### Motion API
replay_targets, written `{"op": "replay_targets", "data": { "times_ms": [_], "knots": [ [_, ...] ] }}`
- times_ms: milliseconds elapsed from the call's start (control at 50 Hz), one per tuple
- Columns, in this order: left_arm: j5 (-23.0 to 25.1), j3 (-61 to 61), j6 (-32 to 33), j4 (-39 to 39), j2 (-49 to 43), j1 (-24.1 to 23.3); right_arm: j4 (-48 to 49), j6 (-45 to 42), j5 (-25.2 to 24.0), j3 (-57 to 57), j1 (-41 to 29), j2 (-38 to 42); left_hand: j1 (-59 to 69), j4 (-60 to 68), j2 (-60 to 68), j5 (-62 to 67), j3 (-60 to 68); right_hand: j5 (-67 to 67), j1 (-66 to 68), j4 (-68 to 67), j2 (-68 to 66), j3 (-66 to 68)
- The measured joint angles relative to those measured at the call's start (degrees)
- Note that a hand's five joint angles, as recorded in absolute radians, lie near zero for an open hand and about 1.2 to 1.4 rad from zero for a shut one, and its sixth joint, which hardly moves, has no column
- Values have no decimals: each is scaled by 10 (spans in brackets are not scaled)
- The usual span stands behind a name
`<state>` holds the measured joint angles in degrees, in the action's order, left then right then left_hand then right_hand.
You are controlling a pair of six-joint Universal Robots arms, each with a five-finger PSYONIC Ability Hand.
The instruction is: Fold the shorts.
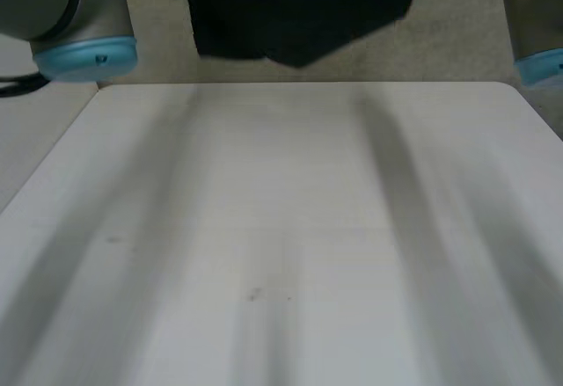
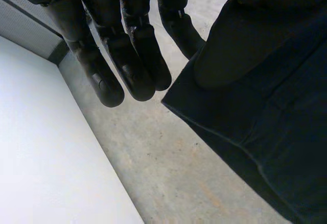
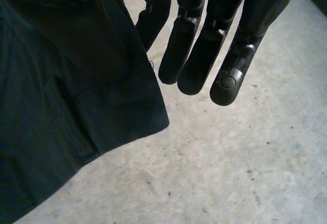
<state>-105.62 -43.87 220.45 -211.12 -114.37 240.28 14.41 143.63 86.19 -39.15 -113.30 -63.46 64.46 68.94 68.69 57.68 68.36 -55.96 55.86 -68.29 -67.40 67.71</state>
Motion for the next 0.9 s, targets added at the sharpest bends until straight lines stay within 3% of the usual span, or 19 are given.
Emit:
{"op": "replay_targets", "data": {
  "times_ms": [180,220,240,360,480,720,820,900],
  "knots": [
    [2,-218,-37,-1,10,0,-11,5,-9,-115,-7,24,0,0,0,0,0,0,0,-1,0,0],
    [2,-218,-37,-1,10,0,-11,5,-9,-115,-7,24,0,0,0,0,0,0,0,-1,0,0],
    [2,-279,-49,1,-6,0,-13,4,-12,-155,-8,52,1,0,0,0,0,0,0,-1,0,0],
    [0,-356,-76,15,-64,-6,-28,-6,-17,-211,-8,122,1,0,0,0,0,0,3,-1,0,0],
    [-1,-398,-90,86,-105,-22,-92,-25,-17,-260,-4,164,1,0,0,0,0,0,3,-1,0,0],
    [6,-463,-76,342,15,-24,-261,-44,-23,-415,0,-3,1,0,0,0,0,0,3,-1,0,0],
    [14,-535,-17,450,129,-19,-393,-106,-36,-494,2,-91,1,0,0,0,0,0,3,-1,0,0],
    [40,-587,44,486,212,-17,-470,-167,-56,-539,9,-148,1,0,0,0,0,0,3,-1,0,0]
  ]
}}
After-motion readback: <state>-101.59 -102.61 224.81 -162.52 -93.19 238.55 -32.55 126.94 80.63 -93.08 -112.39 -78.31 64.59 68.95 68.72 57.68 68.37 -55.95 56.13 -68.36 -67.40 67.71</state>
